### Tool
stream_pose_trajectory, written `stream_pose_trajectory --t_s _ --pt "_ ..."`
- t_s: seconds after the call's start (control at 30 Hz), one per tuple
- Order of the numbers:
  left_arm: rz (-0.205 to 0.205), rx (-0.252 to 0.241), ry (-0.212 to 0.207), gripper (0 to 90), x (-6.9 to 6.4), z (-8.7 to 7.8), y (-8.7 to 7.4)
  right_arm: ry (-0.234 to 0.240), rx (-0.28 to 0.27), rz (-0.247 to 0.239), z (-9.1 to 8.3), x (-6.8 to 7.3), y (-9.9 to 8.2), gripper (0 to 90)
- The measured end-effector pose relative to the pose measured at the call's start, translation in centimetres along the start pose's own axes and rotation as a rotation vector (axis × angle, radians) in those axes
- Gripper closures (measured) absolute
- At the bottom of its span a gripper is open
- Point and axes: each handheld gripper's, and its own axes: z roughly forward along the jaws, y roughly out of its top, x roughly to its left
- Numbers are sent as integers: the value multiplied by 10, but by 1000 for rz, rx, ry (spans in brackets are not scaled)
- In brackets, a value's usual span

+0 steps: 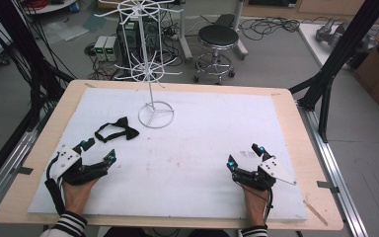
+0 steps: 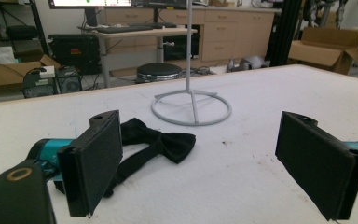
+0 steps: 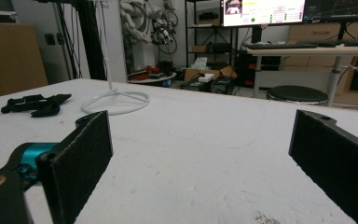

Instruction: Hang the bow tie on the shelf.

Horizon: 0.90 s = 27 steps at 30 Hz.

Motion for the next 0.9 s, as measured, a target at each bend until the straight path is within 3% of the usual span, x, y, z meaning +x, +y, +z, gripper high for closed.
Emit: stream_pose_trajectory --t_s 0.17,0.3,0.47,0.5,0.6,0.63,0.67,0.7,0.73,0.77,0.8,0.9 --pt "70 94 -39 151 9 8 25 1 1 1 0 0 0 51" --pt "91 165 -81 151 16 21 45 0 -5 -6 0 -1 0 51" --pt "122 229 -126 151 19 33 55 1 -4 -2 0 0 0 51" --pt "135 265 -149 151 22 40 59 0 -4 -3 0 -1 0 51" --pt "143 293 -160 151 24 46 61 0 -5 -6 0 -1 0 51" --pt "166 336 -171 151 27 53 63 2 -2 -2 0 0 0 51" --pt "166 336 -171 152 27 53 63 2 -2 -2 0 0 0 51" --pt "179 383 -184 155 29 61 64 0 0 -1 0 0 0 51" --pt "179 383 -184 154 29 61 64 0 0 -1 0 0 0 51" --pt "188 442 -200 154 32 69 65 3 3 -3 1 0 0 51" --pt "188 442 -200 154 32 69 65 2 5 -3 1 0 0 51" --pt "217 504 -203 154 36 80 68 3 5 -5 1 0 0 51"
